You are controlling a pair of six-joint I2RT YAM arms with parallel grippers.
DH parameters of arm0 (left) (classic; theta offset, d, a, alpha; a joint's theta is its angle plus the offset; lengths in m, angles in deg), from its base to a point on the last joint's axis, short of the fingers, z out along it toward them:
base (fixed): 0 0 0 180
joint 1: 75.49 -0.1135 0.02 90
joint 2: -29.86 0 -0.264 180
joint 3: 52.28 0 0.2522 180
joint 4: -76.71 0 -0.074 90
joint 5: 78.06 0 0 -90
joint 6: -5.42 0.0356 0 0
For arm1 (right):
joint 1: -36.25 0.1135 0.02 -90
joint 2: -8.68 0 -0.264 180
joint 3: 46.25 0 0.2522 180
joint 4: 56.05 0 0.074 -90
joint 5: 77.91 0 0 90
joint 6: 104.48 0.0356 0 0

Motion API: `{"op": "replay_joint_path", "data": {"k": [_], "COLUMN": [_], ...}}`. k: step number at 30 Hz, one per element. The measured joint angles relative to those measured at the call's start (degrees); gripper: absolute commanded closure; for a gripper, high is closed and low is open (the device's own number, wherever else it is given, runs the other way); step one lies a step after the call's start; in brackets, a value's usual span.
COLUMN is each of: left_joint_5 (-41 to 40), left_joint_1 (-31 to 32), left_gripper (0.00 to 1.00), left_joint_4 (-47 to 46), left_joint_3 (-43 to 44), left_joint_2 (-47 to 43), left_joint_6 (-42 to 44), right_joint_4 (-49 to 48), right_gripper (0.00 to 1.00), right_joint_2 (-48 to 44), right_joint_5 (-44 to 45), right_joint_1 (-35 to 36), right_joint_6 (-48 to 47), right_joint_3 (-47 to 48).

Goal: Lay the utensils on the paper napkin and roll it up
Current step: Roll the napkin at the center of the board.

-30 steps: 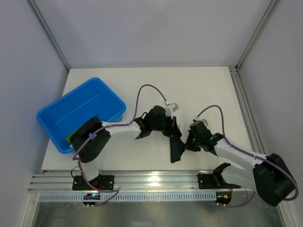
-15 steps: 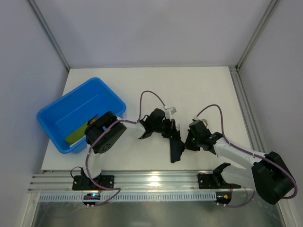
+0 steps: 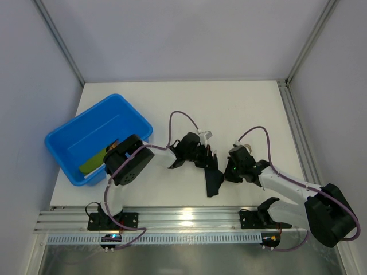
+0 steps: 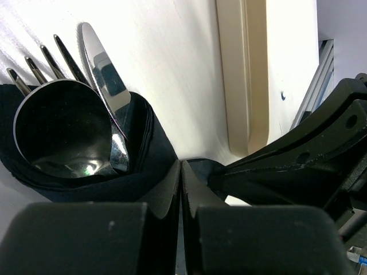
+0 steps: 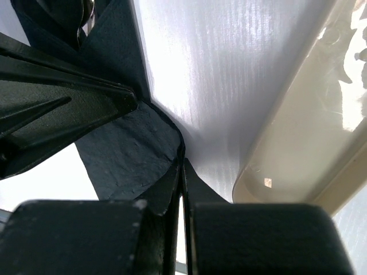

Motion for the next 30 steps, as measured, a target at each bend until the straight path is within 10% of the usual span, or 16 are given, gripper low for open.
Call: {"op": "replay_joint_path", "data": {"k": [10,30], "left_joint_5": [-1.33,-2.64], "left_joint_1": [0.09,0.52], "left_gripper": [1.00,1.00], "left_joint_4": [0.42,-1.55], "left_joint_3": [-0.24,-1.31], "left_joint_2": [-0.02,-0.02], "left_joint_6": [0.11,-2.40], "right_joint_4": [5.44,-1.51], "right_gripper": [0.42,0.48], "right_joint_2": [-4.98,-6.95], "right_joint_5": [0.04,-12.63], "right_joint_1": [0.04,3.23], "right_joint_6": [-0.96,4.09], "right_joint_3": [0.94,-4.96]}}
